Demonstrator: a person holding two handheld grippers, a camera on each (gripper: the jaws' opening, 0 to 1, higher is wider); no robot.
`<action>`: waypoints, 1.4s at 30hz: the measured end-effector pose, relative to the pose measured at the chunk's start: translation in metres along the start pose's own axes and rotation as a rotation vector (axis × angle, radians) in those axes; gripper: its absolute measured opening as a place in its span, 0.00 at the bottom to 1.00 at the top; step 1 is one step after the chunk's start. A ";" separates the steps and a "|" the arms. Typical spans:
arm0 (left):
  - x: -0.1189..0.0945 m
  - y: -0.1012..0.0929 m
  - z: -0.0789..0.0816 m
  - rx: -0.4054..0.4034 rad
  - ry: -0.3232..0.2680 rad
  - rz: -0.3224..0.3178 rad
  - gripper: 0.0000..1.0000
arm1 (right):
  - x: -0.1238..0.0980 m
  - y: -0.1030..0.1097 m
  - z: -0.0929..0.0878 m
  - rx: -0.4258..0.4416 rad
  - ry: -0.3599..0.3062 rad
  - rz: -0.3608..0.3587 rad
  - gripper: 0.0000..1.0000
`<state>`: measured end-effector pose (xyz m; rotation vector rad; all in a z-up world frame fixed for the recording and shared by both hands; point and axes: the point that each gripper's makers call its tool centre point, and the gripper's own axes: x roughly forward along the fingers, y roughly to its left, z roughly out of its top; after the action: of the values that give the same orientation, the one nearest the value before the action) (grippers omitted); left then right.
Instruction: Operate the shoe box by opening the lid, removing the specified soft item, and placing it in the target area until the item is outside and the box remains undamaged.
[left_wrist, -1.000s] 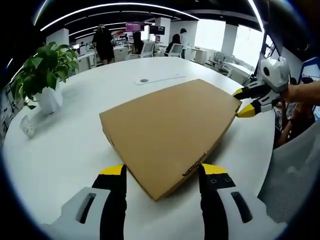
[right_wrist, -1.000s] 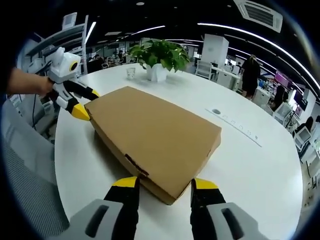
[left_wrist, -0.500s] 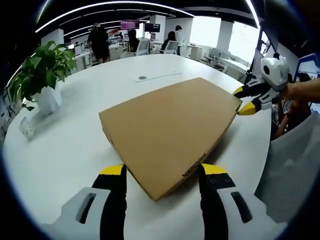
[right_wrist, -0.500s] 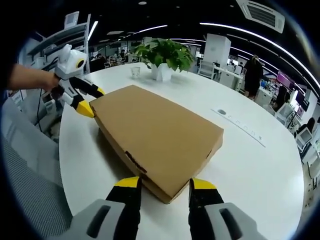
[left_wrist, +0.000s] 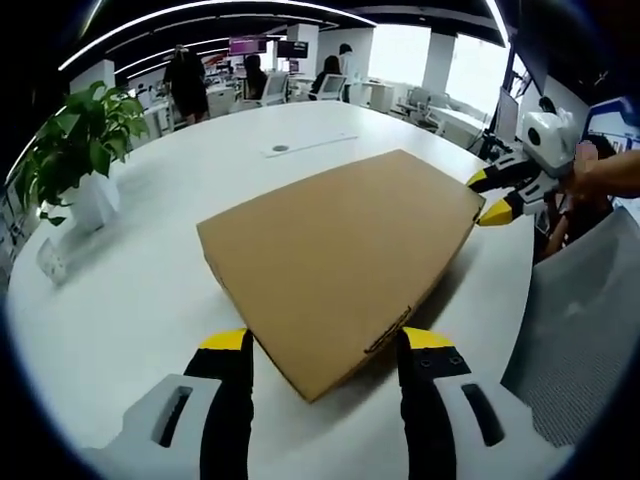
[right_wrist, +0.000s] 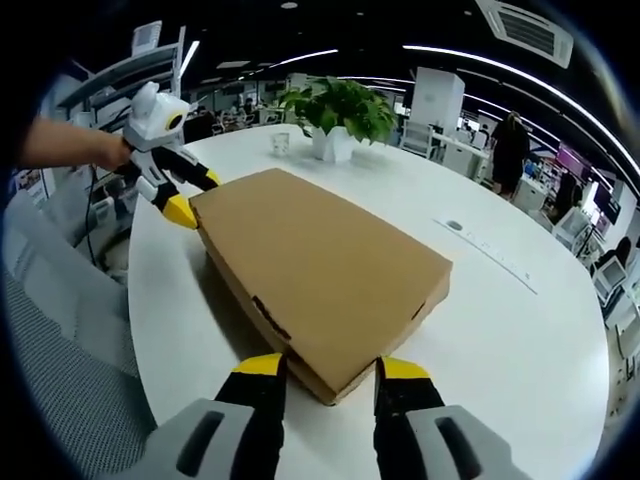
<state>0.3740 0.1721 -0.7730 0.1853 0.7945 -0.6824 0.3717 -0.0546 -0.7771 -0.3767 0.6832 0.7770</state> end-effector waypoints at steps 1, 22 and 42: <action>-0.001 0.000 -0.001 0.001 0.002 -0.001 0.59 | 0.000 0.002 0.000 -0.004 0.001 0.001 0.30; -0.027 0.006 -0.027 0.012 0.030 -0.012 0.58 | -0.002 0.041 0.002 0.003 -0.002 0.027 0.29; -0.036 0.006 -0.037 0.009 0.024 -0.011 0.59 | -0.005 0.055 0.003 0.011 -0.002 0.046 0.29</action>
<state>0.3376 0.2097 -0.7736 0.1982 0.8164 -0.6957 0.3293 -0.0195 -0.7750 -0.3508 0.6959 0.8172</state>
